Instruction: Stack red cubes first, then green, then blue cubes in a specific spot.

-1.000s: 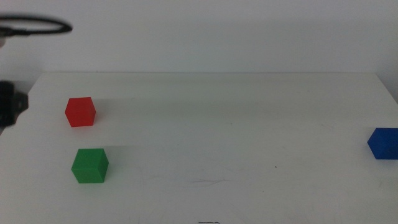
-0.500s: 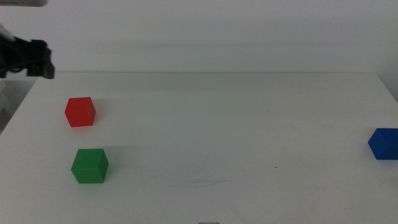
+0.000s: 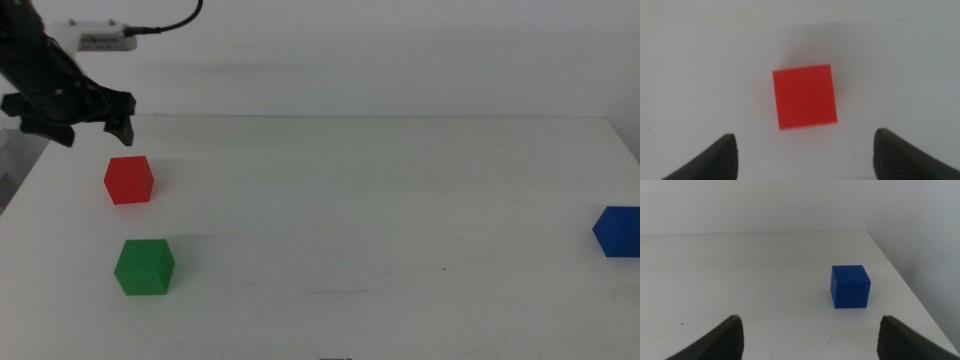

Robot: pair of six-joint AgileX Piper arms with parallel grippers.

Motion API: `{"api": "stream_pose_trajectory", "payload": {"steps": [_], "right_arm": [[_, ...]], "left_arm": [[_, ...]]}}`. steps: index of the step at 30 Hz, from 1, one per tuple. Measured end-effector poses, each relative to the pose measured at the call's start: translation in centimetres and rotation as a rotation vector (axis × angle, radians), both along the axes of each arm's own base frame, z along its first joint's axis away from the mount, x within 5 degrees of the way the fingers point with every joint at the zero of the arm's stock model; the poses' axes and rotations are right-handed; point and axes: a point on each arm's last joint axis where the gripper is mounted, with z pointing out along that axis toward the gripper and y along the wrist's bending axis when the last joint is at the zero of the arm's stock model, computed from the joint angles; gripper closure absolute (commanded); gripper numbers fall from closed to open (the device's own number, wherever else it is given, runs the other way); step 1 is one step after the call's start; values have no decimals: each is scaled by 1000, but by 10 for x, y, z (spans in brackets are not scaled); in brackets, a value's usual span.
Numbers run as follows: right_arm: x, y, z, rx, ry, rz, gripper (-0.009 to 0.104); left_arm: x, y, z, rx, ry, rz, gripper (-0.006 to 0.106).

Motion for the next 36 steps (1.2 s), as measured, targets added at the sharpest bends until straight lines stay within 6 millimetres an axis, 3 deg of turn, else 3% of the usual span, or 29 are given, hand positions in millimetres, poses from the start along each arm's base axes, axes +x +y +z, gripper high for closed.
{"api": "stream_pose_trajectory", "payload": {"steps": [10, 24, 28, 34, 36], "right_arm": [[0, 0, 0, 0, 0, 0, 20], [0, 0, 0, -1, 0, 0, 20], [0, 0, 0, -1, 0, 0, 20], [0, 0, 0, -1, 0, 0, 20], [0, 0, 0, -1, 0, 0, 20]], "left_arm": [[45, 2, -44, -27, 97, 4, 9], [59, 2, -98, -47, 183, 9, 11], [60, 1, -104, -59, 195, 12, 23], [61, 1, -104, -63, 180, 27, 58], [61, 1, -103, -64, 176, 31, 60]]}}
